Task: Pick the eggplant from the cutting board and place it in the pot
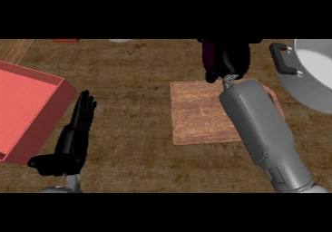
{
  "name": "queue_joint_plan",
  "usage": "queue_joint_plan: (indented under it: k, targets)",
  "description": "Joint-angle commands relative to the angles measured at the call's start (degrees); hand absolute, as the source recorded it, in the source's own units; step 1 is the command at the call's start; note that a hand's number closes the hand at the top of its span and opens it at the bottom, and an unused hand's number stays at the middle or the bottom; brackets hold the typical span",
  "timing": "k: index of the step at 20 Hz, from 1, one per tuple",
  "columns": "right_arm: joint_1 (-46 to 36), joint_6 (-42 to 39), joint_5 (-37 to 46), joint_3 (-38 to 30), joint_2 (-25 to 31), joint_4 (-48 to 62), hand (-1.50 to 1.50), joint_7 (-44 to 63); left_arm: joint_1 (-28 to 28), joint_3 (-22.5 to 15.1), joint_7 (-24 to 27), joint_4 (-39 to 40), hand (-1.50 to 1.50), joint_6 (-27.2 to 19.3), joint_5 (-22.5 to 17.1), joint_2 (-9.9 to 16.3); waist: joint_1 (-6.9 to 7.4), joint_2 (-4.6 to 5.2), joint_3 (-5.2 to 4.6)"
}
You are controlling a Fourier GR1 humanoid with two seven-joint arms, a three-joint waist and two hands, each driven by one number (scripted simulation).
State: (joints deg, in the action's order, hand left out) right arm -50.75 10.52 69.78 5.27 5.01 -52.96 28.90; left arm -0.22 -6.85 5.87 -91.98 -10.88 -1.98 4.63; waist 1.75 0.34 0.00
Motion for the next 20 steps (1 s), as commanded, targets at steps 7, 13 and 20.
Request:
queue_joint_plan:
  k: [7,13,20]
  targets:
    - [-8.1,5.8,7.5,-4.2,2.8,7.2,1.50,9.9,-1.5,1.2,0.1,2.1,0.00,0.3,0.0,-0.6,-0.79,-0.06,-0.01]
    - [-6.6,3.9,4.9,-8.9,10.6,5.6,1.50,7.3,0.4,1.1,-0.2,-0.7,0.00,0.8,0.2,0.0,-1.16,-0.22,0.01]
    - [-3.5,8.2,2.1,-13.5,16.6,10.9,1.50,1.1,-0.9,2.8,-0.9,0.8,0.00,0.5,0.2,0.0,-1.14,-0.15,0.02]
